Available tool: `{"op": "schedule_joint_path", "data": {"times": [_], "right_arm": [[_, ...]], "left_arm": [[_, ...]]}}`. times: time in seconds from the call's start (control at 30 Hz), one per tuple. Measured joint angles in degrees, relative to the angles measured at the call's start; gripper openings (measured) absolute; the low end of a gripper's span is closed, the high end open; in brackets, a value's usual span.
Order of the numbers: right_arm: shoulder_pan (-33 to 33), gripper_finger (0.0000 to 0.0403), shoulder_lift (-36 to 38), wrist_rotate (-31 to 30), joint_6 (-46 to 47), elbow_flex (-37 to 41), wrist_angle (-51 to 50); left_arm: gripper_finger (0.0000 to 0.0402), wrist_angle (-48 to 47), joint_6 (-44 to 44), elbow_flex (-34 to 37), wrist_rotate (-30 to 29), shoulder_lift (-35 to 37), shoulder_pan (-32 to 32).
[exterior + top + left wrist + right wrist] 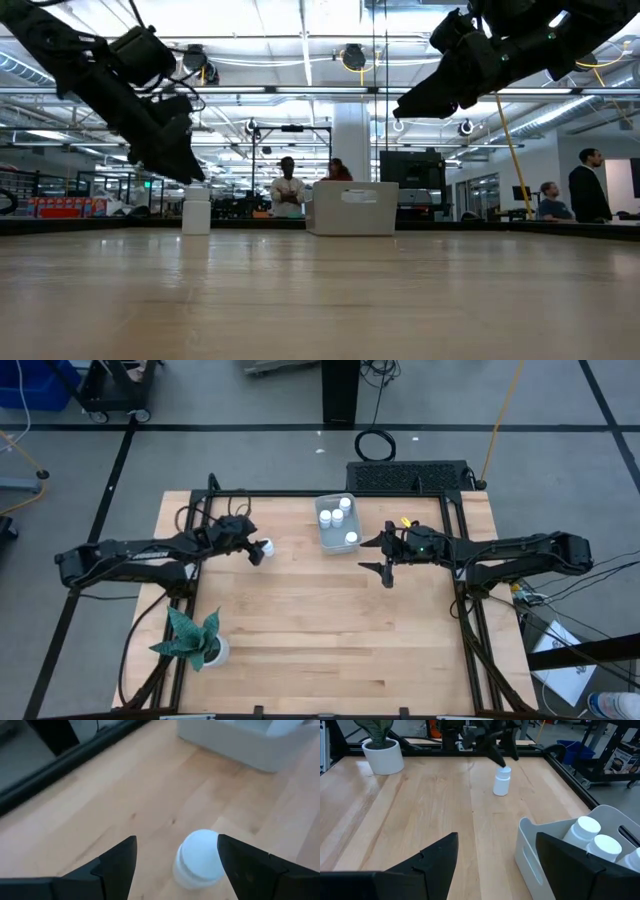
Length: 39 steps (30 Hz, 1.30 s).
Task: Pick and place pill bottles into a basket
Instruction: Put the white medicine bottle into the gray bin
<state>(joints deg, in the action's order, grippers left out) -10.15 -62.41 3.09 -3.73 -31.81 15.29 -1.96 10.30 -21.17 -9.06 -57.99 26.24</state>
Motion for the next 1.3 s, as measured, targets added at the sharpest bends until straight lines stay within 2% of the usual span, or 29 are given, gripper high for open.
{"op": "schedule_joint_path", "data": {"times": [0.37,0.63,0.93,1.3], "right_arm": [[0.00,0.0258,0.00,-0.02,-0.04,0.00,0.07],[0.00,0.0258,0.00,-0.02,-0.04,0.00,-0.12],[0.00,0.0258,0.00,-0.02,-0.41,0.00,-0.18],[0.00,0.0258,0.00,-0.02,-0.17,0.00,-0.50]], "left_arm": [[0.0283,4.51,0.80,-0.07,0.71,-5.38,0.00],[0.0283,5.11,0.51,-0.04,1.49,-5.23,-0.80],[0.0283,5.33,-0.59,-0.04,-1.85,-5.23,-0.85],[0.0283,5.12,-1.60,-1.70,-1.03,-4.86,-2.60]]}}
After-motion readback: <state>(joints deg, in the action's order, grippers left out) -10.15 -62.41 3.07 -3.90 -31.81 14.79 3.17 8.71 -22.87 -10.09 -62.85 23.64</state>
